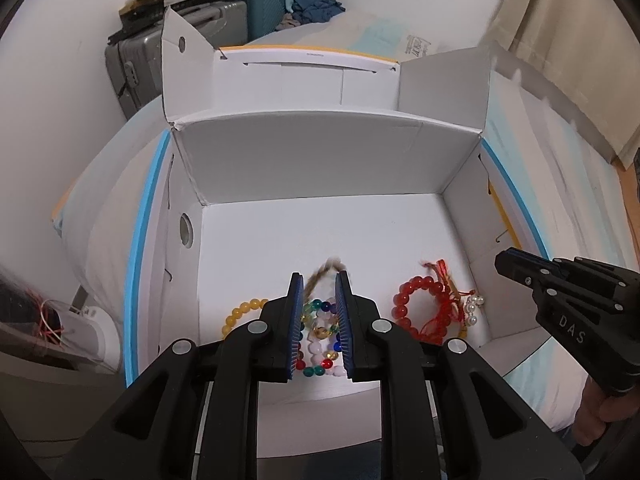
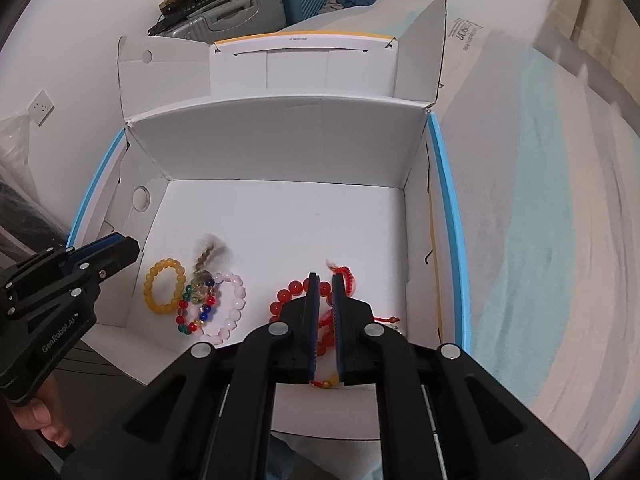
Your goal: Organize jewelry
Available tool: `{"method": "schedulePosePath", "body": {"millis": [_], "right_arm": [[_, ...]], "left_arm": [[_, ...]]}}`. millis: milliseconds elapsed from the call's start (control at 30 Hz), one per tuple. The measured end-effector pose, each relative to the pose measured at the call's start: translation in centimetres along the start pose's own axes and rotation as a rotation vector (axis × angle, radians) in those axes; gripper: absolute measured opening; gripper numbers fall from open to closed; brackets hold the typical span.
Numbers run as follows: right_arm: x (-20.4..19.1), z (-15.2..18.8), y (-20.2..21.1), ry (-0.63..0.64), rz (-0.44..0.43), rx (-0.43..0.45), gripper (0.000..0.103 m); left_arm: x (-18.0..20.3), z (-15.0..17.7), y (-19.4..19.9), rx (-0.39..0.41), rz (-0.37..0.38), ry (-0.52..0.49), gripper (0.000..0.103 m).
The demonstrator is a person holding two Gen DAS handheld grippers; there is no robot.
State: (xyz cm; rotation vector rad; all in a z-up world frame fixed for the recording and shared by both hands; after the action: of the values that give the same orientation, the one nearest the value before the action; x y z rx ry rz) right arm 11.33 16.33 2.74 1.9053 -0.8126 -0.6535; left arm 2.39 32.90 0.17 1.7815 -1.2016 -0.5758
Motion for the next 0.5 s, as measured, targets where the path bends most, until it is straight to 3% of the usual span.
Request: {"method": "schedulePosePath", "body": {"millis": [33, 67, 133, 200, 233, 267, 333, 400, 500], "right_arm": [[0.0, 0.0, 0.2, -0.003, -0.003, 0.005, 0.017], [0.1, 0.0, 0.4, -0.008, -0.004, 0.012, 0.032], [0.2, 0.0, 0.9, -0.017, -0.007, 0.035, 0.043], [0.4, 0.0, 1.7, -0.023, -0.009, 0.052, 0.061], [0.4, 0.1, 2.1, -0.026, -0.011, 0.064, 0.067], [0.5, 0.2, 2.6, -0.030, -0.012, 0.081, 0.077], [0.6, 0.4, 3.3, -0.039, -0.009, 0.100, 0.087], [0.8, 0.8, 4.2, -0.049, -0.014, 0.125, 0.094], [1.1, 1.7, 5.2, -0.056, 0.001, 0.151, 0.095]], "left_arm": [[0.0, 0.0, 0.1, 0.003, -0.005, 0.000, 0.023], [0.0, 0.0, 0.2, 0.007, -0.007, 0.001, 0.031], [-0.2, 0.1, 0.6, 0.022, -0.014, 0.009, 0.041], [-0.3, 0.1, 1.0, 0.036, -0.024, 0.012, 0.052], [-0.3, 0.1, 1.5, 0.051, -0.035, 0.011, 0.063], [-0.3, 0.2, 1.8, 0.062, -0.044, 0.014, 0.083], [-0.4, 0.2, 2.7, 0.102, -0.058, 0.017, 0.096], [-0.5, 0.6, 3.4, 0.127, -0.074, 0.012, 0.097], [-0.6, 1.2, 3.8, 0.122, -0.068, 0.025, 0.097]]}}
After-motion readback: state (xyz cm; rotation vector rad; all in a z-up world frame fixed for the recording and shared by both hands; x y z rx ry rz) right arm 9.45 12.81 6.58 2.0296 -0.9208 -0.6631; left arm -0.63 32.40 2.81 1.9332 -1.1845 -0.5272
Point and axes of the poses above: each gripper's, at about its wrist camera, not at the fingertips, and y roughly against the way its jaws point, x to its right, z to its underside, the point moved 3 cm from there along -y, roughly the way its jaws point, and after that the axes turned 1 degree about -x, right-handed, at the moved point
